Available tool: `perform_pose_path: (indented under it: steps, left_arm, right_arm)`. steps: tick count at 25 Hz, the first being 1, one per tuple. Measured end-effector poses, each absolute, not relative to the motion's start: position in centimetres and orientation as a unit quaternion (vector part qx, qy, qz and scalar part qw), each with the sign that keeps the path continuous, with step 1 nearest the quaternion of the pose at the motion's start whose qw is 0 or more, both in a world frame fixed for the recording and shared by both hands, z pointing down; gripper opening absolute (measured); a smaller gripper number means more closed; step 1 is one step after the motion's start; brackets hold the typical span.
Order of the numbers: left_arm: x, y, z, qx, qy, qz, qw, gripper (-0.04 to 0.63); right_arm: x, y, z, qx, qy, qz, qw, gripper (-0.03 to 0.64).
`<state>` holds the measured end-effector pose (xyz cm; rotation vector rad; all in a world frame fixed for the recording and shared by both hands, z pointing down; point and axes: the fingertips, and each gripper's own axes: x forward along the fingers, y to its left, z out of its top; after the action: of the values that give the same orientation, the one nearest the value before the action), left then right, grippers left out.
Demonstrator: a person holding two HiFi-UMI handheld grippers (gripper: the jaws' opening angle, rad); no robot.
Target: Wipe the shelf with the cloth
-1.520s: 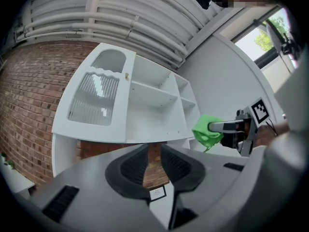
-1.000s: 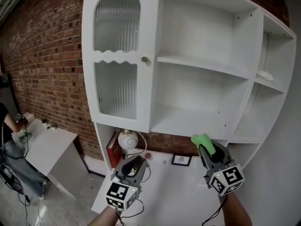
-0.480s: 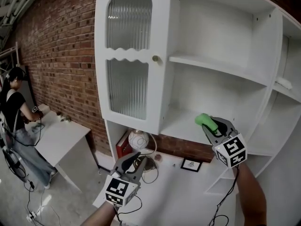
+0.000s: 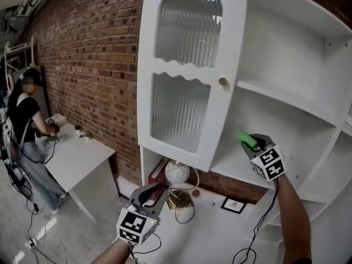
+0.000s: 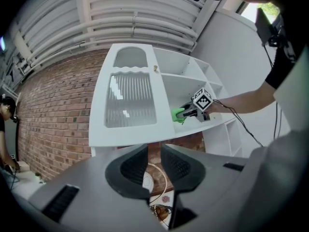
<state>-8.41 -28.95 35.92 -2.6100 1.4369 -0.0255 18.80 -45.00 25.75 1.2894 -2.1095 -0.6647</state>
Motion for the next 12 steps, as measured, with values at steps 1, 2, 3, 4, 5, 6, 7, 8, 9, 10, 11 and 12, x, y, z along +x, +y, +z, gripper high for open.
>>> perform_pose_path:
  steps: [1, 2, 3, 4, 5, 6, 7, 8, 9, 10, 11, 12]
  left_arm:
    - [-9.1, -29.0, 36.1, -0.870, 0.486, -0.010, 0.080, 0.080]
    - [-9.8, -29.1, 36.3, -0.867, 0.491, -0.012, 0.078, 0.080]
    - [-10.6, -29.1, 36.5, -0.864, 0.497, -0.014, 0.076, 0.080]
    - [-11.4, -29.1, 36.8, -0.861, 0.503, -0.016, 0.074, 0.080]
    - [-12.2, -29.0, 37.0, -0.857, 0.510, -0.019, 0.072, 0.080]
    - [-12.9, -28.9, 37.2, -0.854, 0.516, -0.022, 0.069, 0.080]
    - [-13.5, -28.9, 37.4, -0.850, 0.521, -0.025, 0.067, 0.080]
    - [-14.0, -28.9, 37.6, -0.848, 0.526, -0.026, 0.065, 0.080]
    - [-14.4, -28.9, 37.7, -0.846, 0.529, -0.027, 0.063, 0.080]
    - [-14.7, -28.9, 37.8, -0.844, 0.532, -0.027, 0.062, 0.080]
    - [-14.9, -28.9, 37.9, -0.844, 0.533, -0.028, 0.060, 0.080]
    - [-15.0, -28.9, 38.1, -0.843, 0.533, -0.028, 0.059, 0.080]
  right_arm:
    - [18.4, -46.0, 26.1, 0.480, -0.788, -0.247, 0.295, 0.121]
    - [18.0, -47.1, 26.5, 0.478, -0.787, -0.245, 0.305, 0.121]
    - [17.6, -48.1, 26.9, 0.476, -0.784, -0.242, 0.316, 0.121]
    - [17.3, -49.2, 27.5, 0.476, -0.780, -0.238, 0.330, 0.121]
    - [17.0, -50.3, 28.2, 0.477, -0.775, -0.231, 0.345, 0.121]
    - [16.8, -51.4, 28.9, 0.477, -0.770, -0.223, 0.361, 0.120]
    - [16.7, -52.3, 29.6, 0.476, -0.765, -0.215, 0.377, 0.121]
    - [16.6, -53.1, 30.3, 0.473, -0.762, -0.208, 0.391, 0.120]
    - [16.5, -53.8, 30.8, 0.470, -0.759, -0.203, 0.402, 0.120]
    - [16.3, -54.3, 31.2, 0.467, -0.757, -0.200, 0.411, 0.120]
    - [16.2, -54.7, 31.5, 0.465, -0.754, -0.200, 0.418, 0.120]
    - [16.0, -55.1, 31.7, 0.463, -0.752, -0.200, 0.424, 0.120]
